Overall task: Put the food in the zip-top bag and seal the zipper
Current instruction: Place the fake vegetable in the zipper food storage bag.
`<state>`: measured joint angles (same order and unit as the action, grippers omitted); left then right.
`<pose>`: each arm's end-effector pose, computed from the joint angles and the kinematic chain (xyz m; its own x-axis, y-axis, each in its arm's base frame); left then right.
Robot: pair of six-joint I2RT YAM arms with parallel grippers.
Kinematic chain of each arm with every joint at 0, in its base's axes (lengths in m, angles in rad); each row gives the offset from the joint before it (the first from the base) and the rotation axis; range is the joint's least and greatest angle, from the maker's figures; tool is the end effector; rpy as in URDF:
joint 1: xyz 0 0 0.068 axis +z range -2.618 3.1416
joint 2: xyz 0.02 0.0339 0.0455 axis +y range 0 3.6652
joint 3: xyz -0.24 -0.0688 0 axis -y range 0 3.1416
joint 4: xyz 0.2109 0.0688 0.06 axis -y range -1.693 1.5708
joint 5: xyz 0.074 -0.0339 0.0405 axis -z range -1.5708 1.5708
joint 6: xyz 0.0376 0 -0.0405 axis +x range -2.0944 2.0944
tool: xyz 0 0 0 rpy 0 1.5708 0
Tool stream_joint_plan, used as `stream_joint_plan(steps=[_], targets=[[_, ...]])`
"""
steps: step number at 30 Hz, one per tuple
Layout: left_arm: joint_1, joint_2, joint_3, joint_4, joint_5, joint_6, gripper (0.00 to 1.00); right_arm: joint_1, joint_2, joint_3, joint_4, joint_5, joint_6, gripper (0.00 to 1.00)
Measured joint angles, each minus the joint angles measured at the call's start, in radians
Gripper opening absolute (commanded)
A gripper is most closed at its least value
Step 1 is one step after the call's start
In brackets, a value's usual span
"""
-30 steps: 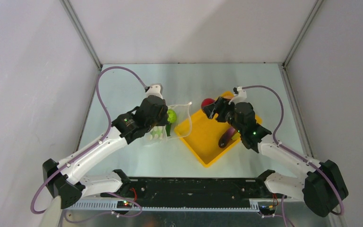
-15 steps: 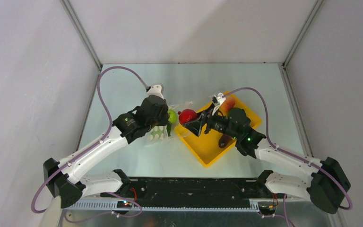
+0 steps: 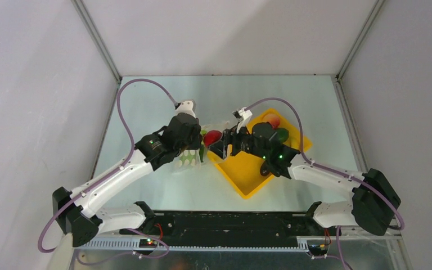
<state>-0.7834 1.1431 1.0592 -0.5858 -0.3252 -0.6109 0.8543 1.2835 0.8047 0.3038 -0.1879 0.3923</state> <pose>0.1655 -0.1479 0.3059 -0.6420 -0.1277 -0.7560 0.1501 0.9460 -0.2873 0.1760 0.2128 0.2804 -0.4351 0.0723 -0.8975 -0.7525 0.5182 0.4065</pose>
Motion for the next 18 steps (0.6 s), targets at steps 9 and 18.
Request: stream_joint_plan(steps=[9, 18], targets=[[0.000, 0.002, 0.000, 0.000, 0.000, 0.000, 0.00, 0.000, 0.022, 0.026, -0.035, 0.007, 0.018, 0.99], [0.000, 0.002, 0.000, 0.000, -0.008, 0.000, 0.00, 0.000, 0.021, 0.026, -0.039, -0.001, 0.026, 0.99]])
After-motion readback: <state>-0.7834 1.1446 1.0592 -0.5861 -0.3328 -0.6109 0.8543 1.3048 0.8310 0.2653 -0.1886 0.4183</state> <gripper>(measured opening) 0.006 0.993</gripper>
